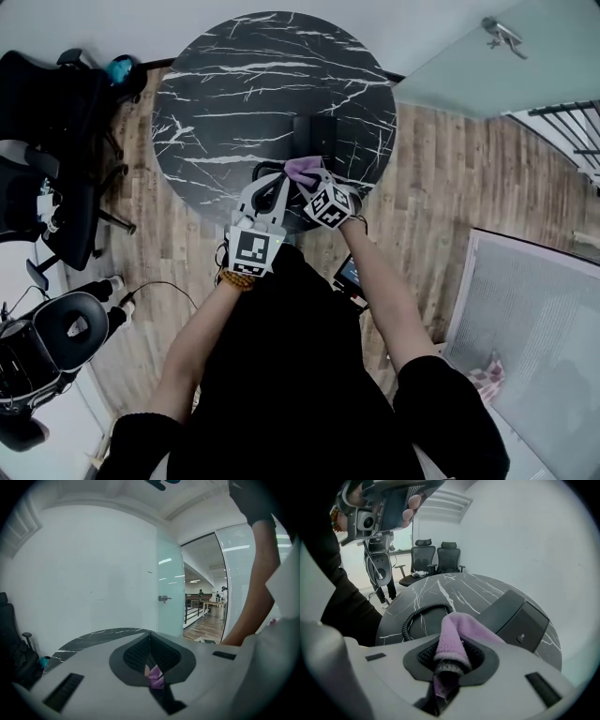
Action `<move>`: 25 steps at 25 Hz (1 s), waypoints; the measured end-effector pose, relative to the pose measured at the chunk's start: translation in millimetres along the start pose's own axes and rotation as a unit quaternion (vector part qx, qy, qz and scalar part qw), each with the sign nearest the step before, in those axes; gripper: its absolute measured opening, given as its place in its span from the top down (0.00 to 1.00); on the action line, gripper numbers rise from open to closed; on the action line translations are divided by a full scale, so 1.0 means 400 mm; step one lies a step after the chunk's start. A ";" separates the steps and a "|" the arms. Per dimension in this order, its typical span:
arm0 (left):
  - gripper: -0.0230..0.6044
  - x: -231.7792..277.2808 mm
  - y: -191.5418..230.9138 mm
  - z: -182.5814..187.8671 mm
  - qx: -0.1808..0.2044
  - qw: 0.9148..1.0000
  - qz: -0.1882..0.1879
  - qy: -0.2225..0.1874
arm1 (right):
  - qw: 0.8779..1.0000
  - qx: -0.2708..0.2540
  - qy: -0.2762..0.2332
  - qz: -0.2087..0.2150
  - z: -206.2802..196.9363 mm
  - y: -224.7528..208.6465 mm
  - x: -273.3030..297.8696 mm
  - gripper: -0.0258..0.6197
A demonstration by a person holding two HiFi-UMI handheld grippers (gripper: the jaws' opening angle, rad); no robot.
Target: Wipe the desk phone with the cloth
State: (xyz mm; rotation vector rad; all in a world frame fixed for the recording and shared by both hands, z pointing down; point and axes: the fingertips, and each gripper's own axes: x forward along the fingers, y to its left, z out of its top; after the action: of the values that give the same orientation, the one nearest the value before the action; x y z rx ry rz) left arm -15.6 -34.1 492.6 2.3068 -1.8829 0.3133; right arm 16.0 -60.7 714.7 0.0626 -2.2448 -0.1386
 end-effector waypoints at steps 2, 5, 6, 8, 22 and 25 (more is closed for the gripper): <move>0.94 -0.002 -0.001 -0.002 0.001 1.000 0.001 0.001 | 1.000 0.002 0.002 0.003 -0.003 0.005 0.000 0.83; 0.94 -0.005 -0.003 -0.005 0.001 1.000 0.001 0.002 | 1.000 0.010 0.002 0.009 -0.009 0.012 0.001 0.83; 0.94 -0.006 -0.004 -0.005 0.001 1.000 0.001 0.002 | 1.000 0.012 0.002 0.011 -0.011 0.013 0.001 0.83; 0.94 -0.008 -0.004 -0.004 0.002 1.000 0.002 0.001 | 1.000 0.014 0.003 0.018 -0.013 0.017 0.001 0.83; 0.94 -0.022 -0.044 0.011 0.015 1.000 -0.017 -0.004 | 0.987 0.116 -0.041 0.107 0.006 0.044 -0.072 0.83; 0.94 -0.022 -0.044 0.015 0.017 1.000 -0.019 -0.006 | 0.979 0.154 -0.099 0.084 0.046 0.000 -0.140 0.83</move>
State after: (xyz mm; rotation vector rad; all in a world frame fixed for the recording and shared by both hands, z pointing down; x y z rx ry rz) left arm 0.2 -23.8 484.8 2.3687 -1.8504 0.3303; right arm 36.7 -54.0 660.1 0.0250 -2.4412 0.3078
